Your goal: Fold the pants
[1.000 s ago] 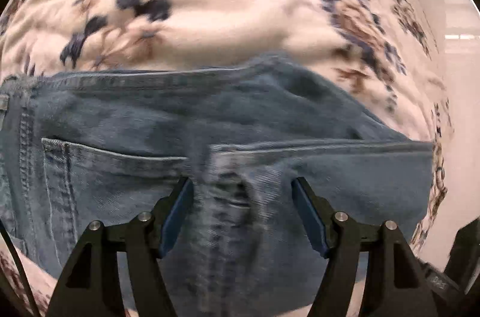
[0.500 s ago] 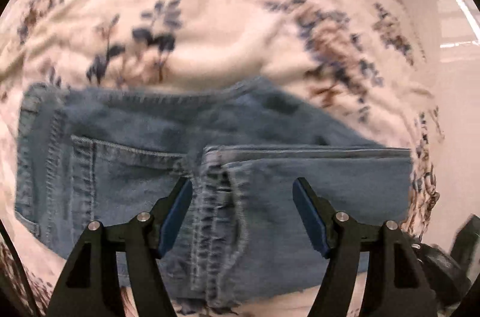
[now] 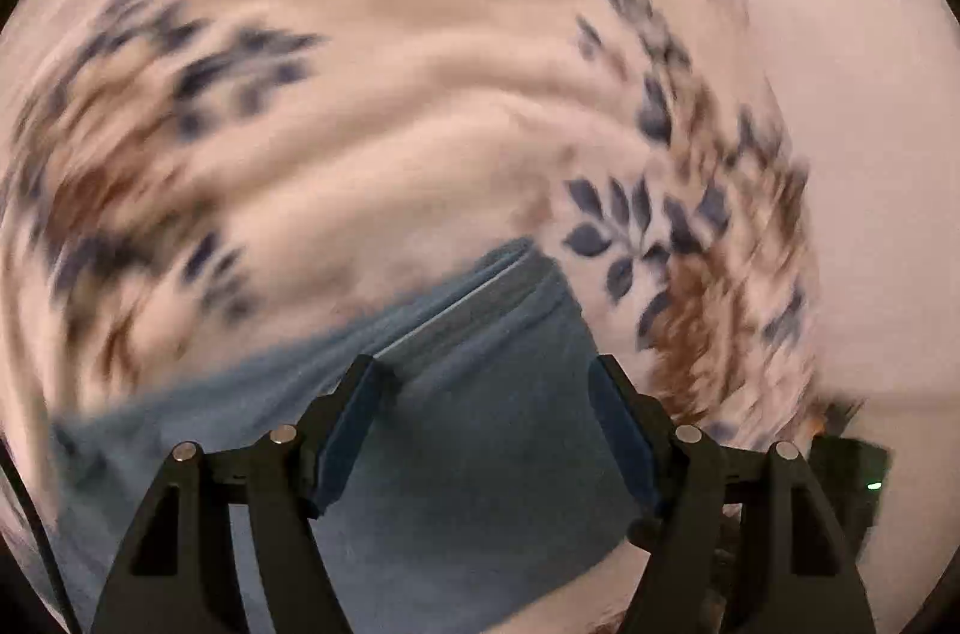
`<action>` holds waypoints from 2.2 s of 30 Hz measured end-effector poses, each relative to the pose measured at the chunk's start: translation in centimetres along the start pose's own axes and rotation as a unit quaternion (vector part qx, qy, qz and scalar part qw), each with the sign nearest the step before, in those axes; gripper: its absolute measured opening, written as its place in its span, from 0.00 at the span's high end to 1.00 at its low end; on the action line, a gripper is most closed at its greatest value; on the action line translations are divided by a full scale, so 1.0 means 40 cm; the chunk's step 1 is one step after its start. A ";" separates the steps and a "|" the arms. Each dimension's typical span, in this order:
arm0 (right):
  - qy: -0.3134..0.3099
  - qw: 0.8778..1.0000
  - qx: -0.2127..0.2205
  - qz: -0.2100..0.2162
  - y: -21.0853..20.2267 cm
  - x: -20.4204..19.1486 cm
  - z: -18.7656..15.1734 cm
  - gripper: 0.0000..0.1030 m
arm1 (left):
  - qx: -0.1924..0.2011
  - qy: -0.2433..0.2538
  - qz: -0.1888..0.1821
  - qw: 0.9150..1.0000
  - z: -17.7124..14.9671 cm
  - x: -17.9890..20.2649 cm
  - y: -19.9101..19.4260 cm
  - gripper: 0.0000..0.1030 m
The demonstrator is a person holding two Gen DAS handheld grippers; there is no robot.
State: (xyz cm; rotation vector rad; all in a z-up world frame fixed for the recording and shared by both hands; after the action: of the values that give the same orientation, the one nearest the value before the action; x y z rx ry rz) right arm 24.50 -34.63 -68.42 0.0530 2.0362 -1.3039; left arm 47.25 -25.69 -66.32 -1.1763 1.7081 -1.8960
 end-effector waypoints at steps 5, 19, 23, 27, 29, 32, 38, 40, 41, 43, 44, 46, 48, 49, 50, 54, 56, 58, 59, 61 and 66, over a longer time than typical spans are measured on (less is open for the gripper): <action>0.022 1.000 0.004 -0.014 0.045 0.047 0.009 0.66 | -0.021 0.086 0.124 0.988 0.037 0.017 0.053 0.32; -0.023 0.998 -0.037 -0.050 0.063 0.033 -0.006 0.57 | 0.052 0.040 0.125 0.990 0.020 -0.005 -0.022 0.31; -0.114 0.986 -0.020 -0.116 0.006 -0.047 -0.012 0.33 | 0.149 -0.031 0.086 0.985 -0.112 -0.040 -0.131 0.22; -0.229 0.953 0.009 -0.198 -0.005 -0.174 -0.047 0.18 | 0.172 -0.144 0.077 0.972 -0.300 -0.136 -0.169 0.02; -0.282 0.931 0.025 -0.230 0.010 -0.245 -0.074 0.15 | 0.183 -0.186 0.085 0.962 -0.356 -0.187 -0.180 0.02; -0.346 0.902 0.040 -0.257 0.046 -0.342 -0.114 0.14 | 0.193 -0.245 0.100 0.945 -0.489 -0.268 -0.222 0.02; -0.394 0.882 0.024 -0.256 0.141 -0.458 -0.191 0.14 | 0.227 -0.410 0.084 0.879 -0.786 -0.451 -0.319 0.02; -0.393 0.886 0.011 -0.247 0.172 -0.478 -0.217 0.14 | 0.253 -0.479 0.056 0.839 -0.890 -0.511 -0.345 0.02; -0.392 0.887 0.006 -0.244 0.186 -0.486 -0.228 0.14 | 0.270 -0.524 0.033 0.807 -0.954 -0.550 -0.350 0.02; -0.396 0.886 -0.006 -0.243 0.218 -0.503 -0.259 0.14 | 0.289 -0.597 -0.019 0.748 -1.050 -0.617 -0.321 0.02; -0.397 0.885 -0.008 -0.244 0.224 -0.504 -0.267 0.14 | 0.291 -0.619 -0.043 0.728 -1.075 -0.639 -0.300 0.03; -0.393 0.885 -0.020 -0.248 0.251 -0.506 -0.285 0.14 | 0.297 -0.663 -0.107 0.679 -1.116 -0.685 -0.232 0.03; -0.389 0.885 -0.031 -0.253 0.265 -0.501 -0.300 0.14 | 0.295 -0.689 -0.149 0.645 -1.125 -0.712 -0.161 0.04; -0.388 0.885 -0.034 -0.256 0.273 -0.499 -0.306 0.14 | 0.297 -0.695 -0.165 0.633 -1.125 -0.719 -0.143 0.05; -0.388 0.884 -0.035 -0.258 0.277 -0.498 -0.308 0.14 | 0.306 -0.702 -0.189 0.615 -1.116 -0.727 -0.116 0.05; -0.385 0.882 -0.032 -0.268 0.287 -0.491 -0.311 0.14 | 0.352 -0.708 -0.196 0.580 -1.083 -0.756 -0.117 0.08; -0.378 0.885 -0.031 -0.269 0.286 -0.485 -0.307 0.14 | 0.386 -0.696 -0.203 0.570 -1.066 -0.761 -0.147 0.09; -0.370 0.890 -0.030 -0.266 0.287 -0.482 -0.299 0.14 | 0.425 -0.670 -0.203 0.574 -1.041 -0.761 -0.184 0.11; -0.369 0.891 -0.029 -0.263 0.286 -0.481 -0.296 0.14 | 0.426 -0.660 -0.192 0.588 -1.029 -0.764 -0.194 0.13; -0.367 0.892 -0.026 -0.263 0.286 -0.480 -0.290 0.14 | 0.419 -0.646 -0.169 0.615 -1.006 -0.776 -0.192 0.22; -0.354 0.897 -0.023 -0.265 0.292 -0.463 -0.272 0.14 | 0.403 -0.635 -0.165 0.638 -1.006 -0.791 -0.171 0.58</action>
State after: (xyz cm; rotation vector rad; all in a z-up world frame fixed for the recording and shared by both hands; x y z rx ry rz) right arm 37.08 -14.07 -64.19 -0.9265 1.4696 -1.3166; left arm 38.20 25.10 -68.64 -1.7056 -0.1393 -1.0255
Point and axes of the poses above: each gripper's, at about its wrist camera, not at the fingertips, and y roughly the way its jaws point, x to its right, z to its top, the point moved 5 cm from there along y, roughly the way its jaws point
